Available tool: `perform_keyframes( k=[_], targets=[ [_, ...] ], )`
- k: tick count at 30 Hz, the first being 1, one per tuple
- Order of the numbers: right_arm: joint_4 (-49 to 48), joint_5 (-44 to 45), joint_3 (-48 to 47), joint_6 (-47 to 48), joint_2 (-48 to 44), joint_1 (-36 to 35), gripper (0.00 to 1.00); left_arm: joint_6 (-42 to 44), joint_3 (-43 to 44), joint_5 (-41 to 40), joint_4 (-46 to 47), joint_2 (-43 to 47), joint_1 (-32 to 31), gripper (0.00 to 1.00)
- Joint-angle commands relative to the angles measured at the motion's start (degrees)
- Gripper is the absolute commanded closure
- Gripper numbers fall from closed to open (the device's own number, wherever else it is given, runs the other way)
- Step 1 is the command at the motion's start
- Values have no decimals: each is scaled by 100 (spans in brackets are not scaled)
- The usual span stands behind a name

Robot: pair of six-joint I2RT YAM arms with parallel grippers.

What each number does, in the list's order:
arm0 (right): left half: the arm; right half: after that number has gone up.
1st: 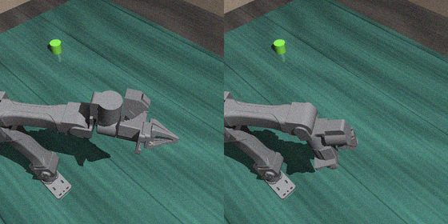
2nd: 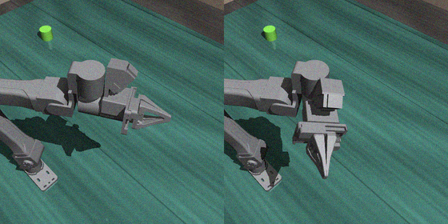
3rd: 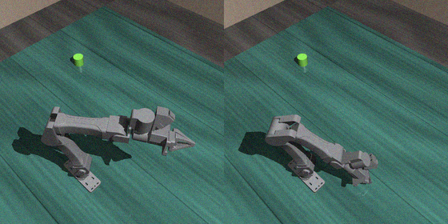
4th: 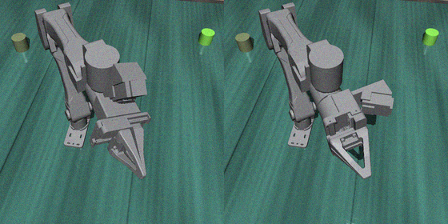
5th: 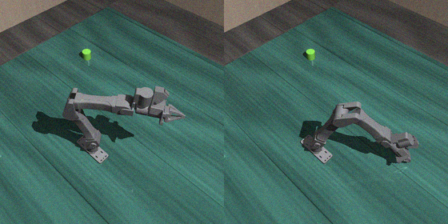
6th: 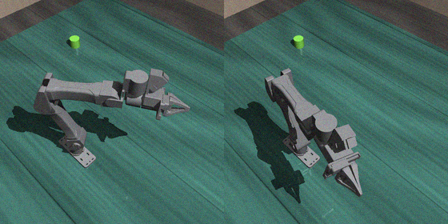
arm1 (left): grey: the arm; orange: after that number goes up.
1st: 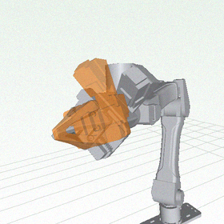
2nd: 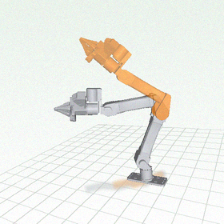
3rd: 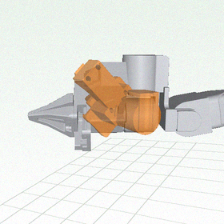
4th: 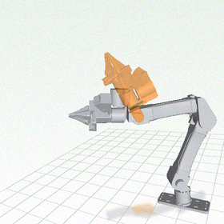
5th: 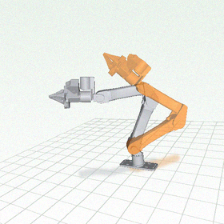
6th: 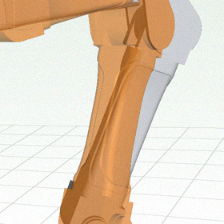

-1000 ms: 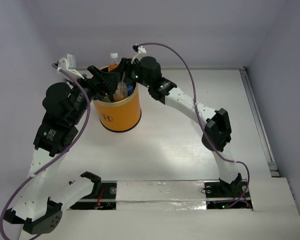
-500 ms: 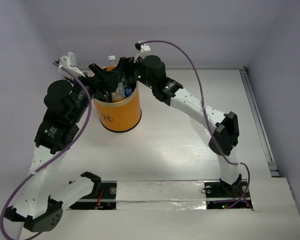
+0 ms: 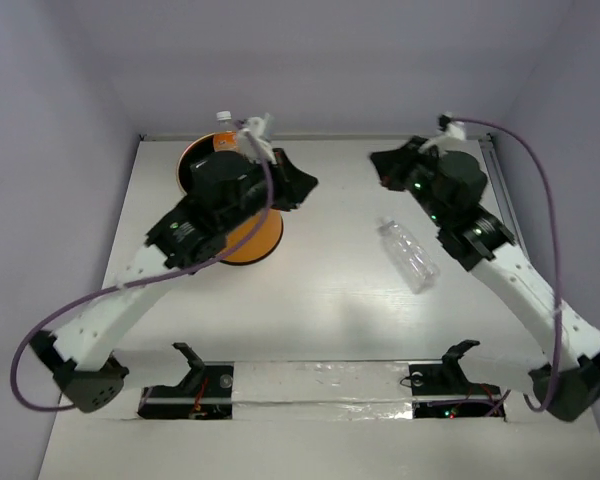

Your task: Put the plastic bottles in the bin

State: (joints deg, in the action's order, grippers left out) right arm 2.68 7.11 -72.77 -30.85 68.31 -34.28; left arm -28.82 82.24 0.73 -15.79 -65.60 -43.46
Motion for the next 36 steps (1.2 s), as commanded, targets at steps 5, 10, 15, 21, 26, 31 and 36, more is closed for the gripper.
perform_keyframes(
  k=[5,10,15,21,26,31,36],
  targets=[
    [2358,1079,521,-378,-2127,1073,97,-396,116,313,603,-1471,-768,100],
    [3527,1363,-184,-255,-2340,1073,69,-756,758,612,569,-2858,-1137,89],
    [3872,916,-404,-281,-2621,1073,14,-1432,1180,472,533,-3792,-1349,16],
    [3881,-60,-106,-264,-2955,1073,5,-1776,2040,287,78,-5066,-1349,1],
    [3749,-902,175,-150,-3210,1073,4,-2048,3128,120,-248,-6138,-1349,1],
    [3907,-1519,377,132,-3386,1073,4,-2233,4500,-20,-933,-7559,-1279,1],
    [4030,-1880,545,386,-3606,1073,4,-2488,4943,-135,-936,-8126,-1147,11]
  ],
)
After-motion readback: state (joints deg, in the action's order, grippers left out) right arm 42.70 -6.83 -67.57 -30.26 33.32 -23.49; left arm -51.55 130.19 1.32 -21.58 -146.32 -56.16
